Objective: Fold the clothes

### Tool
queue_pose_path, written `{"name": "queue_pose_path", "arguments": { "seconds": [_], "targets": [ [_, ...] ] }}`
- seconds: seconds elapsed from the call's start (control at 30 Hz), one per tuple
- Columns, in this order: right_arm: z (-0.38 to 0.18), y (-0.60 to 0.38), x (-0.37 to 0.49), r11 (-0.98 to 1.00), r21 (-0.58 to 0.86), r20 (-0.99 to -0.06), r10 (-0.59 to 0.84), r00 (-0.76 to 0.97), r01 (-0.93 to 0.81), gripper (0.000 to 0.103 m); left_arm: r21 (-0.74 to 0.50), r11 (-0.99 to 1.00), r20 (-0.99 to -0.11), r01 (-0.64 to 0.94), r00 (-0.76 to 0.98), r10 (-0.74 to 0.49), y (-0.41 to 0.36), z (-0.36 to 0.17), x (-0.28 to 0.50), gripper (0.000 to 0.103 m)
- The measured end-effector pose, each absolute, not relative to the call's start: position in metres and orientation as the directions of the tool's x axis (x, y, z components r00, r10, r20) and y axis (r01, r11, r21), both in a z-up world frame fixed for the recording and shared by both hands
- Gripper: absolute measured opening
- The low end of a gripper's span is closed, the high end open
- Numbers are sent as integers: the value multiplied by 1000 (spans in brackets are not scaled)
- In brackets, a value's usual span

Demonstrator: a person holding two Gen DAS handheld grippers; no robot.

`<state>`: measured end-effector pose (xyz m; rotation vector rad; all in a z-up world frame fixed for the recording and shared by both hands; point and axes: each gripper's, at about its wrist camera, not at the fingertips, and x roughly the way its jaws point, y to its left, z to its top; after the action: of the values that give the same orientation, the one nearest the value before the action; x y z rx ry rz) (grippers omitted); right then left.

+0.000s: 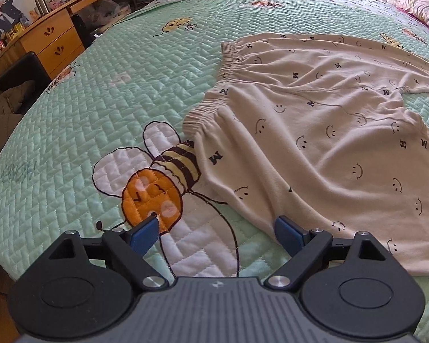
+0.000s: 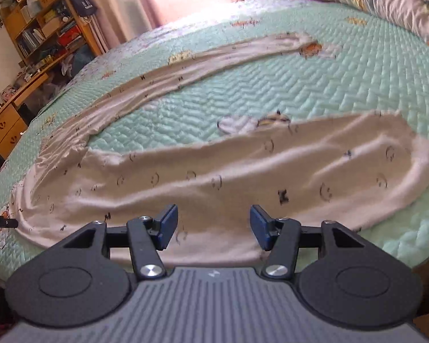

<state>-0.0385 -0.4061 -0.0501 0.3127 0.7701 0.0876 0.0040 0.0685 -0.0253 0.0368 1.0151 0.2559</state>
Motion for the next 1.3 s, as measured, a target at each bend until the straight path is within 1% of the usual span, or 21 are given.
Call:
{"name": "queue_pose_path", "arguments": {
  "seconds": [0.07,0.13,0.17,0.23,0.4,0.53,0.63,0.7,0.87,0.9,0.93,1.0,1.1,1.17,1.23,1.27,1.3],
  "targets": [
    [-53,-411,-33,947,314,-666,172,726,63,64,142,968,-837,-205,498,228,71,-25,3,90],
    [-66,-417,-25,948,296,-712,137,689,117,64,135,967,-838,-218,495,229,74,-24,1,90],
    [-71,-420,-25,946,300,-720,138,681,125,64,133,965,-838,-225,494,231,75,-23,0,90],
    [-74,-424,-31,940,322,-698,156,699,112,64,127,962,-839,-240,492,234,79,-21,-2,89],
    [-72,-430,-33,928,352,-700,177,692,119,64,112,958,-829,-262,508,236,83,-9,-2,88],
    [-66,-433,-33,914,377,-703,176,689,151,64,116,966,-819,-232,528,225,70,-1,6,88],
    [-62,-432,-33,918,364,-699,155,699,160,64,120,974,-816,-190,540,206,53,1,18,88],
    [-63,-434,-32,918,358,-702,146,697,168,64,102,980,-817,-169,548,179,45,-1,26,88],
    [-67,-439,-35,911,369,-704,147,695,182,64,-27,987,-823,-157,565,67,48,-9,41,88],
    [-67,-440,-35,911,370,-704,147,695,182,64,-31,983,-835,-179,545,73,53,-15,44,88],
    [-67,-440,-35,910,372,-704,148,695,183,64,-9,977,-850,-214,516,105,59,-22,46,88],
    [-68,-442,-36,908,376,-702,150,696,183,64,21,962,-865,-274,477,154,74,-34,42,91],
    [-71,-443,-36,909,379,-699,156,698,176,64,-42,955,-850,-294,512,121,93,-31,23,91],
    [-73,-441,-36,914,369,-697,153,700,167,65,-58,947,-839,-317,529,126,100,-25,14,90],
    [-74,-439,-36,919,362,-695,152,703,159,68,-69,935,-827,-349,544,142,108,-18,6,90],
    [-74,-438,-36,920,361,-692,154,705,154,71,-91,926,-821,-367,554,139,113,-15,6,90],
    [-74,-437,-36,922,357,-691,152,706,150,72,-113,916,-815,-385,564,136,118,-12,5,90]
  ]
}}
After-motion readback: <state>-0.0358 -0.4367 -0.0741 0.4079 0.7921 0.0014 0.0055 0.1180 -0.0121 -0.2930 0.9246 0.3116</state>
